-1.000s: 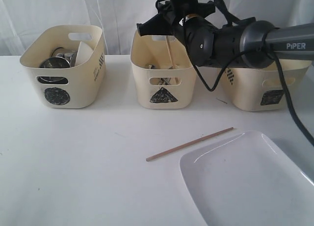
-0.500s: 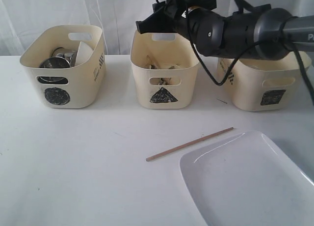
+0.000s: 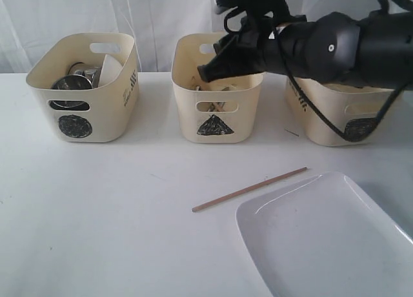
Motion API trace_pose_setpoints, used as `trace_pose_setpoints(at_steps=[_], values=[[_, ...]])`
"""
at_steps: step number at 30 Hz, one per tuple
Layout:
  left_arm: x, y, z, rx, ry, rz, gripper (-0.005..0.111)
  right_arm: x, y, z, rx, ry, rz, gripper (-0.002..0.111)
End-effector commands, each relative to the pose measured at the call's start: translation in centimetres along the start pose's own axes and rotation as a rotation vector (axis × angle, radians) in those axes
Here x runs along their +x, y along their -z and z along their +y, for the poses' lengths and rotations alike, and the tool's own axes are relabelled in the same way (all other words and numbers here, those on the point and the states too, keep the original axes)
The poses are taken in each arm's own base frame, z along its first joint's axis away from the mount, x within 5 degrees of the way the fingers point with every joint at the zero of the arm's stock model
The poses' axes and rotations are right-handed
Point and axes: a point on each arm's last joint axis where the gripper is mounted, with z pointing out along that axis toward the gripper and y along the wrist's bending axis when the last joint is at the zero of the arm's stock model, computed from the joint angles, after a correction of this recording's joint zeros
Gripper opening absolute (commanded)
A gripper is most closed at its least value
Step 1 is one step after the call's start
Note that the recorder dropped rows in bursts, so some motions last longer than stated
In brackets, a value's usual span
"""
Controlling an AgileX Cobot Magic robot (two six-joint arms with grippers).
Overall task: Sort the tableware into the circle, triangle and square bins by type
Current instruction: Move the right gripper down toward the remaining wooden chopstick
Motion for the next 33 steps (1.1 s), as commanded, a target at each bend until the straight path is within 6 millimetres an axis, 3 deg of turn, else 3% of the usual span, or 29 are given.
trace_pose_setpoints(at_steps=[1,8,13,27,33], values=[[0.0,0.0,0.0,-0.001,0.013,-0.008,0.052,1.1,1.8,0.2,-0.047,0.041,0.082,0.034],[0.0,0.0,0.0,-0.001,0.013,-0.008,0.052,3.4,3.4,1.5,-0.214,0.192,0.284,0.034],[0.0,0.0,0.0,-0.001,0.013,-0.008,0.052,4.2,3.8,2.1,-0.284,0.199,0.370,0.034],[0.0,0.0,0.0,-0.001,0.013,-0.008,0.052,3.9,4.5,4.7,-0.371,0.230,0.384,0.034],[0.0,0.0,0.0,-0.001,0.013,-0.008,0.052,4.5,4.3,4.8,-0.340,0.276,0.362,0.034]])
